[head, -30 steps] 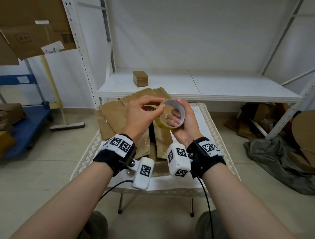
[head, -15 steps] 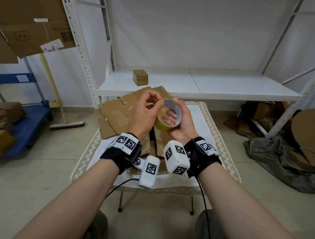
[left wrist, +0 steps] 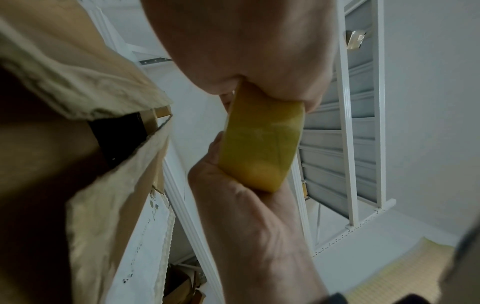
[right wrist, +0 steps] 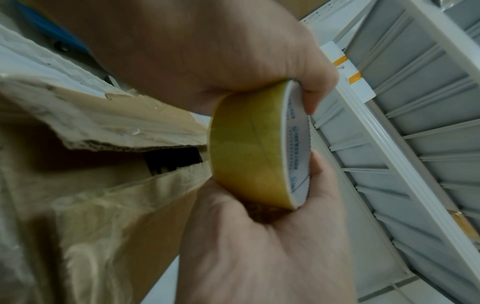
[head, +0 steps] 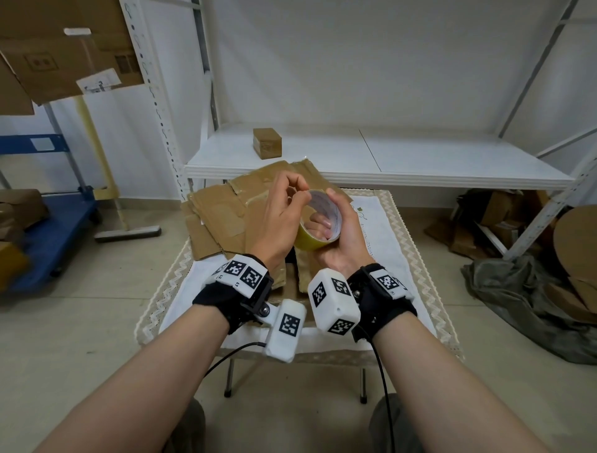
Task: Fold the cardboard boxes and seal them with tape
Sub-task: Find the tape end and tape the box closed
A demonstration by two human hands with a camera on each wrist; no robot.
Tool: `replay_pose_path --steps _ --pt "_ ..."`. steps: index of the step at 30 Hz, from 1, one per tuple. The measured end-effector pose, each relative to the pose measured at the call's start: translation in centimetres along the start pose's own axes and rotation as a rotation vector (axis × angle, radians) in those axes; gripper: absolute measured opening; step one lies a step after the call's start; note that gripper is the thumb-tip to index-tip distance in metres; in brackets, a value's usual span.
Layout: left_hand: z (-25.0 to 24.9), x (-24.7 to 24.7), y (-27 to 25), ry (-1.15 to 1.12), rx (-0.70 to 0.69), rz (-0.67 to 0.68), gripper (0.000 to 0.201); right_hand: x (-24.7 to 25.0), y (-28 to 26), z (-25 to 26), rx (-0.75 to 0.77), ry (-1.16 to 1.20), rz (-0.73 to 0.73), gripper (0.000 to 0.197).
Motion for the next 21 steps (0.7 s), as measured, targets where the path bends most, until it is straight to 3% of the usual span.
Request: replay_pose_path --steps 8,21 --pt "-0.1 0.1 -0.2 -0.003 -0.020 -0.069 0.004 0.6 0.5 -0.2 0.013 0.009 -0.021 0.031" --pt "-0.6 0.2 0.2 0.089 -0.078 -0.073 0.012 1.4 1.1 -0.8 -0.036 -0.004 -0.012 0.025"
Point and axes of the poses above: each hand's wrist, its own y-axis towards the middle knuckle, its own x-axis out of the back of the hand, z = x × y, the point moved 8 cm from there along y, towards the middle knuckle, and after that the axes turned 9 degrees about y, right-handed, at the moved point
